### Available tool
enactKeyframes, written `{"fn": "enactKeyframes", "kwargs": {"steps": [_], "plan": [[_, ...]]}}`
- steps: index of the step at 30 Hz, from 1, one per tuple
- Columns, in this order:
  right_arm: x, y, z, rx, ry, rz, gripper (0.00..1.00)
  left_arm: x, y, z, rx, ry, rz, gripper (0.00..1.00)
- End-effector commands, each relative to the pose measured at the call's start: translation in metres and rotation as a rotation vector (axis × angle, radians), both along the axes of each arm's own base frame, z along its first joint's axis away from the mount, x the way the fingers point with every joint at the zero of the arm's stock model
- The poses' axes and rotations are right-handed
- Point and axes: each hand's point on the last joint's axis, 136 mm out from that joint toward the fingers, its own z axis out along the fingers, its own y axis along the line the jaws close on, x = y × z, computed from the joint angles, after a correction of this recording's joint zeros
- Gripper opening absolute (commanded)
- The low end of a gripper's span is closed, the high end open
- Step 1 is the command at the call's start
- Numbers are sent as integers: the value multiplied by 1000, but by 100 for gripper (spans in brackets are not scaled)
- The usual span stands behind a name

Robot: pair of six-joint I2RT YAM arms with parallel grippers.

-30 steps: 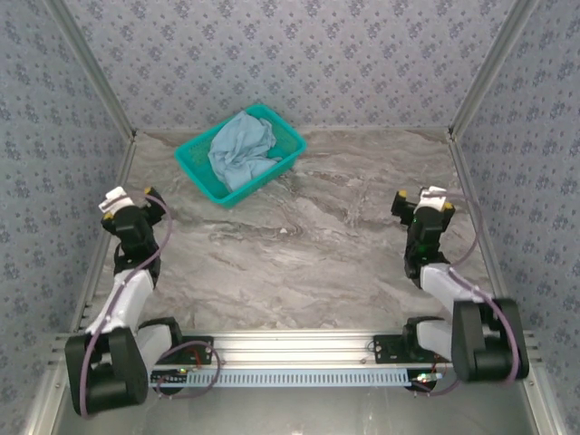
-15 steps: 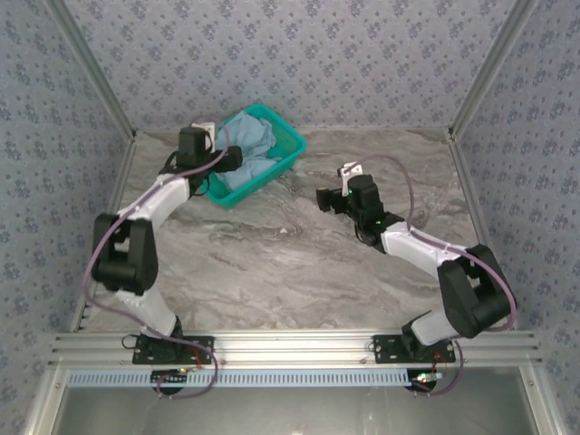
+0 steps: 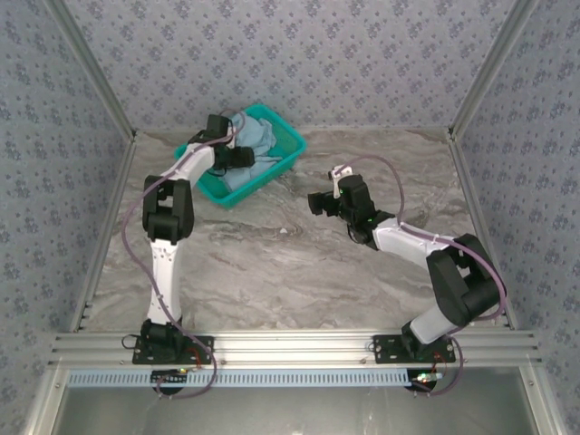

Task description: Fold the inside-out t-shirt

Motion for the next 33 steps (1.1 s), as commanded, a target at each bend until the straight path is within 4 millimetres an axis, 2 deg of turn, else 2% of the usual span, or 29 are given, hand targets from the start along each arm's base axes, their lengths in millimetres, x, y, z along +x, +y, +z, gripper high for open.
{"fn": "enactKeyframes", "kwargs": {"steps": [1,4,5,7,8,10,12,15,18,21,24,26,29,33], "plan": [[-3,1,-4,17,9,-10,100,1,-15,0,-75,49,-34,62],[-6,-2,-6,8,22,-16,100,12,-18,17,-85,-1,-49,37],[-7,-4,-5,4,25,-21,100,15,-17,32,-86,-33,-48,25],[-10,-8,0,1,19,-29,100,19,-14,78,-114,-119,-45,2],[-11,-10,3,2,13,-34,100,18,-13,104,-129,-166,-46,0],[-13,-13,11,6,-7,-43,100,7,-13,177,-162,-316,-57,0],[-15,-18,18,10,-23,-57,100,-18,-17,249,-202,-487,-74,0],[-16,-25,30,21,-47,-73,100,-72,-31,338,-252,-726,-134,0],[-16,-34,45,18,-68,-87,100,-127,-55,401,-282,-892,-239,0],[-18,-52,63,1,-79,-128,100,-175,-84,446,-327,-1000,-359,0],[-25,-75,90,-4,-102,-186,100,-202,-119,463,-348,-1022,-457,0],[-33,-96,108,-12,-130,-251,100,-209,-144,455,-363,-986,-512,0],[-53,-134,135,-36,-165,-373,100,-206,-180,424,-358,-903,-555,0],[-88,-183,159,-104,-201,-537,99,-188,-213,362,-303,-769,-542,0]]}}
